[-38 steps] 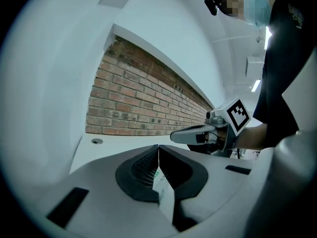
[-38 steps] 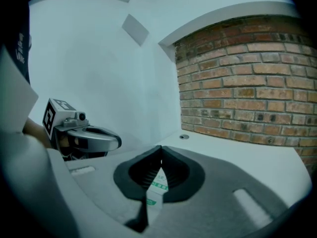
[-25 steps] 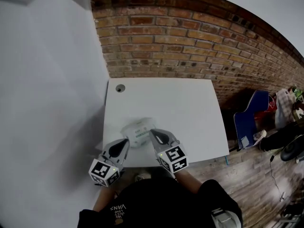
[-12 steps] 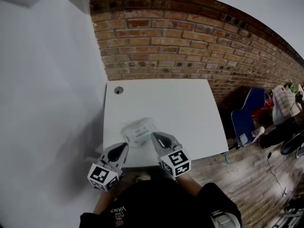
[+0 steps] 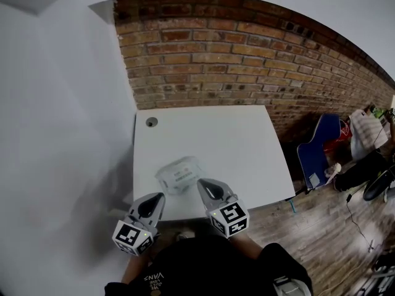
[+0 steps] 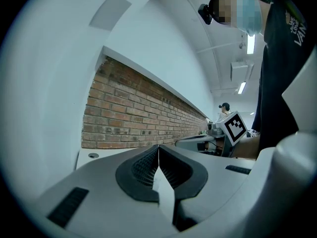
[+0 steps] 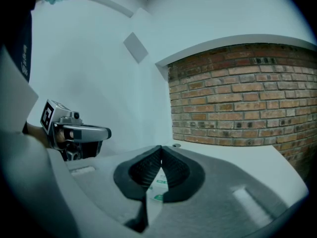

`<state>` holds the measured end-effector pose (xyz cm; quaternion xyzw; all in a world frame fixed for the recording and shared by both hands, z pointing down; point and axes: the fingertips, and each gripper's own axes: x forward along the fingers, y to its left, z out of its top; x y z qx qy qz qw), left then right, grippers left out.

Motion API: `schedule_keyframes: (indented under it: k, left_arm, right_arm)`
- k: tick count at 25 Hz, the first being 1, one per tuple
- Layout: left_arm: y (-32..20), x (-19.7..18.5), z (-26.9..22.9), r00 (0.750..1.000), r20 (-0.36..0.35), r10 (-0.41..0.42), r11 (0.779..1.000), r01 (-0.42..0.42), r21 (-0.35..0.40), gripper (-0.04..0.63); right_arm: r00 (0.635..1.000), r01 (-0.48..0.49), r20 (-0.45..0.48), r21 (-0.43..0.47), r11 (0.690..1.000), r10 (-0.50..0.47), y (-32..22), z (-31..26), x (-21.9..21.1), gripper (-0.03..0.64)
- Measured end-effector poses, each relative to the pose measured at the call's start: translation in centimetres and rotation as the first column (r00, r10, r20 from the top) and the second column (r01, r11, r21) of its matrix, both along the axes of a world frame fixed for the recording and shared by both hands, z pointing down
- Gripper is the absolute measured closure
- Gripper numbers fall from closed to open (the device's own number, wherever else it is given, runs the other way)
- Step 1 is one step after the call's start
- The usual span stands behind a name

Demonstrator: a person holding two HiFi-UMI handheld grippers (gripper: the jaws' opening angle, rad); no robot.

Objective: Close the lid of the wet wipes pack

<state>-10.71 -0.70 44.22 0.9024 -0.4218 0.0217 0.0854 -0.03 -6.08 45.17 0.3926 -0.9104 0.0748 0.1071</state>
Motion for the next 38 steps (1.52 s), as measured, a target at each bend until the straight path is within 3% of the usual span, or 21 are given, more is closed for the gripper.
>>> schedule_keyframes:
  k: [3, 18, 23, 31, 38]
  left_arm:
    - [0.4, 0.5, -0.5, 1.0, -0.027, -0.005, 0.999, 0.004, -0.033, 0.595]
    - [0.5, 0.6, 0.1, 0.998, -0.066, 0.015, 1.0, -0.014, 0.008, 0.595]
    - [0.5, 0.8, 1.0, 0.999, -0.034, 0.013, 1.0, -0.014, -0.016, 0.595]
    - [0.4, 1.2, 0.8, 0.998, -0.06, 0.024, 1.0, -0.025, -0.011, 0.595]
    - [0.5, 1.3, 1.5, 0.999, -0.026, 0.025, 1.0, -0.026, -0.018, 0.595]
  right_arm:
    - [1.0, 0.0, -0.009, -0.007, 1.0, 0.0, 0.3, 0.5, 0.0, 0.618]
    - [1.0, 0.016, -0.022, -0.016, 1.0, -0.017, 0.5, 0.9, -0.2, 0.62]
    - [0.999, 0.039, -0.031, -0.024, 0.999, -0.039, 0.8, 0.9, -0.6, 0.62]
    - [0.999, 0.039, -0.037, -0.028, 0.999, -0.04, 0.8, 1.3, -0.3, 0.62]
    - [0.998, 0.046, -0.037, -0.037, 0.998, -0.047, 0.8, 1.5, -0.4, 0.62]
